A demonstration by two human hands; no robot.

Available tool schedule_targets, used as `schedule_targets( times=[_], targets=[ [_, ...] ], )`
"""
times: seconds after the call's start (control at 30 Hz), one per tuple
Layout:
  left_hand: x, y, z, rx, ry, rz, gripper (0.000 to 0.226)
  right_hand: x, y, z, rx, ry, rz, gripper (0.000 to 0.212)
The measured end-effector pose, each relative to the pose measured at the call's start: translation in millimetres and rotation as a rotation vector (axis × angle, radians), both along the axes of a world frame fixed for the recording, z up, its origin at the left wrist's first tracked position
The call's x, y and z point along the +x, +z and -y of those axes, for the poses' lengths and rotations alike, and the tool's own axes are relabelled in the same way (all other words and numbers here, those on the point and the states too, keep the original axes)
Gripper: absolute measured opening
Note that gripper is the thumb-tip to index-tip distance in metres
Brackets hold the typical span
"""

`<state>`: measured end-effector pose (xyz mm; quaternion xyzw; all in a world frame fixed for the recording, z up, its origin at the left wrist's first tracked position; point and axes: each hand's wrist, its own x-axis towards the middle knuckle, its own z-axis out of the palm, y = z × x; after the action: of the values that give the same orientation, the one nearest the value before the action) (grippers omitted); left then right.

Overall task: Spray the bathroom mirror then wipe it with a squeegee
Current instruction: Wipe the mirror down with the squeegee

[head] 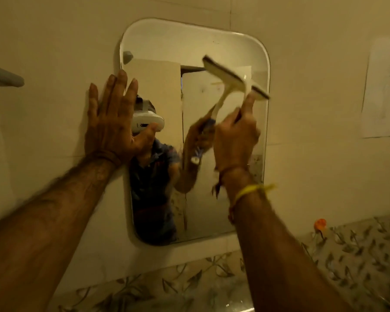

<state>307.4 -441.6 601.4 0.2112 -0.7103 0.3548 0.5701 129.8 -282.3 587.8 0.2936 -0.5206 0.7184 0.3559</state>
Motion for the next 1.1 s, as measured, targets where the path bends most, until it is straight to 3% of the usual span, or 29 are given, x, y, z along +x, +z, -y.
schedule_targets(
  times=[0.13, 0.37, 0.6, 0.8, 1.0, 1.1],
  targets=[
    [0.5, -1.8, 2.6, -0.007, 0.020, 0.005, 0.090, -18.3, 40.0, -4.8, 0.017, -0.026, 0.062, 0.052],
    [-0.2, -6.4, 9.2, 0.014, -0.001, -0.014, 0.091, 10.6, -57.8, -11.8, 0.127, 0.087, -0.030, 0.056],
    [-1.1, -11.7, 14.5, -0.042, -0.023, -0.053, 0.091, -5.5, 20.5, -7.3, 0.085, 0.116, -0.113, 0.055],
    [-1.8, -13.2, 8.7, -0.046, -0.023, -0.069, 0.089, 20.5, -75.8, -3.3, 0.312, 0.112, -0.337, 0.059],
    [-2.5, -12.6, 4.9, -0.018, 0.010, -0.106, 0.095, 24.2, 6.9, 7.4, 0.226, 0.189, -0.405, 0.058],
    [-2.9, -13.6, 3.8, -0.017, 0.010, -0.123, 0.098, 29.9, 8.7, 10.4, 0.260, 0.198, -0.430, 0.059]
  ],
)
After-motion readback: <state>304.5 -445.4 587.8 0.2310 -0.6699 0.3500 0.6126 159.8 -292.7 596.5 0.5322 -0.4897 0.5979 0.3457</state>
